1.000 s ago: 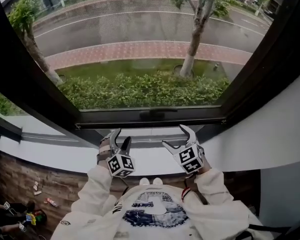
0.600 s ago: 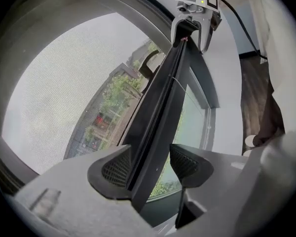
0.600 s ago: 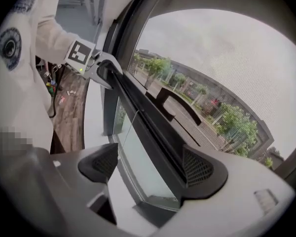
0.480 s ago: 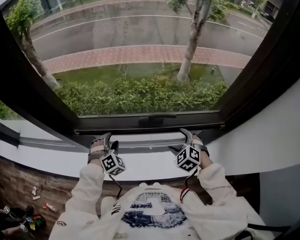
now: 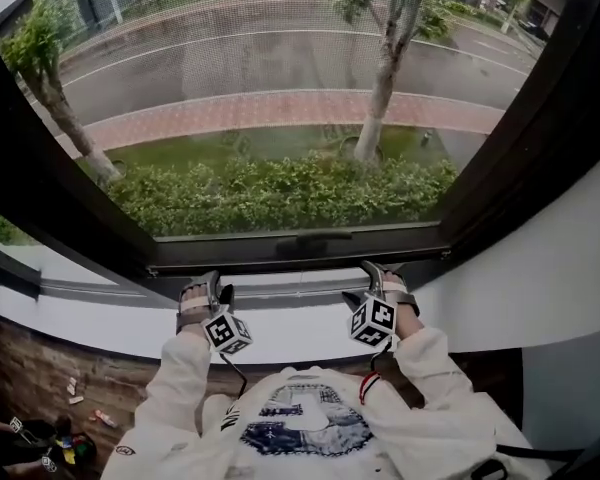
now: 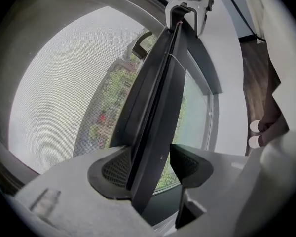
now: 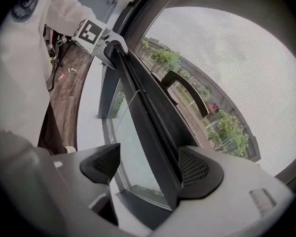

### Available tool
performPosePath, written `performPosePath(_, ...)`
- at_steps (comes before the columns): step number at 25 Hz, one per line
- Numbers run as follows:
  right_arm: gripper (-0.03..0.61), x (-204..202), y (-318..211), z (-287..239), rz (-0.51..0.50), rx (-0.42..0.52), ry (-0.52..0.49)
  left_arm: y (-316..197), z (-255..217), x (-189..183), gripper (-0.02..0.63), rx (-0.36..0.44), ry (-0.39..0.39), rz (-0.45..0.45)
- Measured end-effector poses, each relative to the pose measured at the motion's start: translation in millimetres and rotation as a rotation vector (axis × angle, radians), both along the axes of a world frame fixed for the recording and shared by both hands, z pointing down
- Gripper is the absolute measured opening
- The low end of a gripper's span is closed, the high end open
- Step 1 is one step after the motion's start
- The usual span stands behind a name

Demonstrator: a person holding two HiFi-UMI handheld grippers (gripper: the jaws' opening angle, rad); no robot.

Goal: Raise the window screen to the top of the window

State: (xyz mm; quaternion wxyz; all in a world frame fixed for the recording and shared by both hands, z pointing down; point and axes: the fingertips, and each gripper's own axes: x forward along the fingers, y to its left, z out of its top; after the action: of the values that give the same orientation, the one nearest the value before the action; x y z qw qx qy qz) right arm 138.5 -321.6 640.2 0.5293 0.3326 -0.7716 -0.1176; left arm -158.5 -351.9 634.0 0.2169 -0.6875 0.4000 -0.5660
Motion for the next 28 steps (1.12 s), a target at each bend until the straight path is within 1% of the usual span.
performPosePath(3, 0.364, -0.7, -3.6, -0.7, 0.026, 0.038, -0.029, -1.2, 1.0, 0.0, 0.252, 0.023, -0.009, -0.025)
performPosePath(6, 0.342, -0.5, -5.5, -3.5, 0.057, 0.049, -0.061, -2.1, 1.2, 0.9, 0.252, 0.044, -0.009, -0.035)
performPosePath(8, 0.325, -0.7, -6.7, -5.0, 0.08, 0.05, -0.086, -2.2, 1.2, 0.8, 0.252, 0.041, -0.012, -0.029)
performPosePath(12, 0.325, -2.3, -7.1, -3.9, 0.1, 0.044, -0.111, -2.1, 3.7, 0.2, 0.252, 0.022, -0.02, -0.008)
performPosePath(15, 0.325, -4.2, -7.0, -1.4, 0.105, 0.051, -0.114, -1.6, 6.0, -1.1, 0.252, 0.039, -0.029, -0.015)
performPosePath(18, 0.325, -2.3, -9.8, -3.1, 0.117, 0.078, -0.104, -3.0, 4.6, -0.6, 0.252, 0.061, -0.03, -0.027)
performPosePath(20, 0.299, 0.3, -12.1, -4.7, 0.125, 0.102, -0.086, -3.8, 3.6, -0.2, 0.252, 0.069, -0.043, -0.032)
performPosePath(22, 0.296, 1.5, -14.4, -5.5, 0.13, 0.114, -0.071, -4.6, 2.6, -0.3, 0.25, 0.067, -0.053, -0.041)
performPosePath(25, 0.276, 2.8, -16.2, -7.3, 0.142, 0.123, -0.062, -5.4, 1.3, 0.3, 0.244, 0.058, -0.039, -0.058)
performPosePath(28, 0.275, 1.1, -16.4, -10.5, 0.162, 0.119, -0.072, -5.5, -0.2, -1.2, 0.241, 0.062, -0.027, -0.06)
